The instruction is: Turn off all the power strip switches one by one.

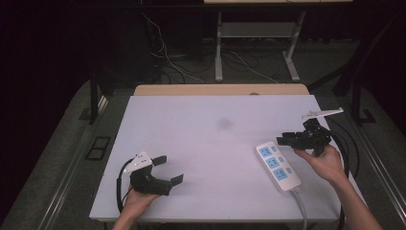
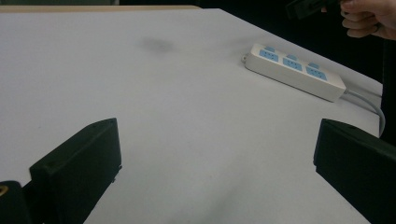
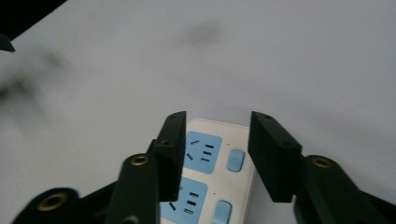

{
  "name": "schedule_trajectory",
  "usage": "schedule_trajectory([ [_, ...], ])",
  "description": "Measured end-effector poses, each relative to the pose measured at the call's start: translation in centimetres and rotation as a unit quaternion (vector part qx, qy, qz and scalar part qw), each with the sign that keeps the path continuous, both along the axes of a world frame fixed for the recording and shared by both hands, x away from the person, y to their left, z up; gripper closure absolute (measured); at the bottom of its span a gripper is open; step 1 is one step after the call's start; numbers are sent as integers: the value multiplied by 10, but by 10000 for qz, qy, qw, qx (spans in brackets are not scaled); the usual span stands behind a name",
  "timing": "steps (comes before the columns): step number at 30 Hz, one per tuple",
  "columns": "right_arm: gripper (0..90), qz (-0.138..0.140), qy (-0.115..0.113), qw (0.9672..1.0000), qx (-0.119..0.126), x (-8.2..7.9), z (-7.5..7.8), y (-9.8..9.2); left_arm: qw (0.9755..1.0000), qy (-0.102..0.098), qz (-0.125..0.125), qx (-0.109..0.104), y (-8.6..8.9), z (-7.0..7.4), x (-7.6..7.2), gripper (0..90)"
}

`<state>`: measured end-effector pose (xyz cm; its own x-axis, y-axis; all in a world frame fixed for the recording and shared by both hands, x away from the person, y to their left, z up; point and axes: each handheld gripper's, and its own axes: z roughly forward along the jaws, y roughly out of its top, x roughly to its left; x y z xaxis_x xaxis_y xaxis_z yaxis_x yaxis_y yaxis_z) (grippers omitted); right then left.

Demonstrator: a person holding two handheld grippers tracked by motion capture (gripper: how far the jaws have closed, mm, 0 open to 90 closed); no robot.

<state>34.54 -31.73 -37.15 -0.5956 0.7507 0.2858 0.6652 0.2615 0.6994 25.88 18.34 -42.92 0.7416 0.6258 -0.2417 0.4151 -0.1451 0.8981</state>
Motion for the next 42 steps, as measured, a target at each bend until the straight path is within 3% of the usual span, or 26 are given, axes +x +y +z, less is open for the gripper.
schedule_trajectory([
  [8,291,-184,-270,9993,201,-26,-1,3,10000,0,19,-21,0,0,0,0],
  [11,172,-301,-308,9990,138,-34,-4,5,10000,-5,26,-18,0,0,0,0],
  [17,81,-305,-459,9978,377,-51,-10,6,10000,5,32,-16,1,0,0,0],
  [19,6,-259,-502,9974,454,-56,-13,6,10000,1,33,-16,1,0,0,0],
  [30,5,-57,-833,9928,855,-83,-29,7,10000,6,34,-20,1,0,-1,0],
  [42,6,-92,-827,9940,708,-105,-52,9,10000,14,23,1,1,0,0,0],
])
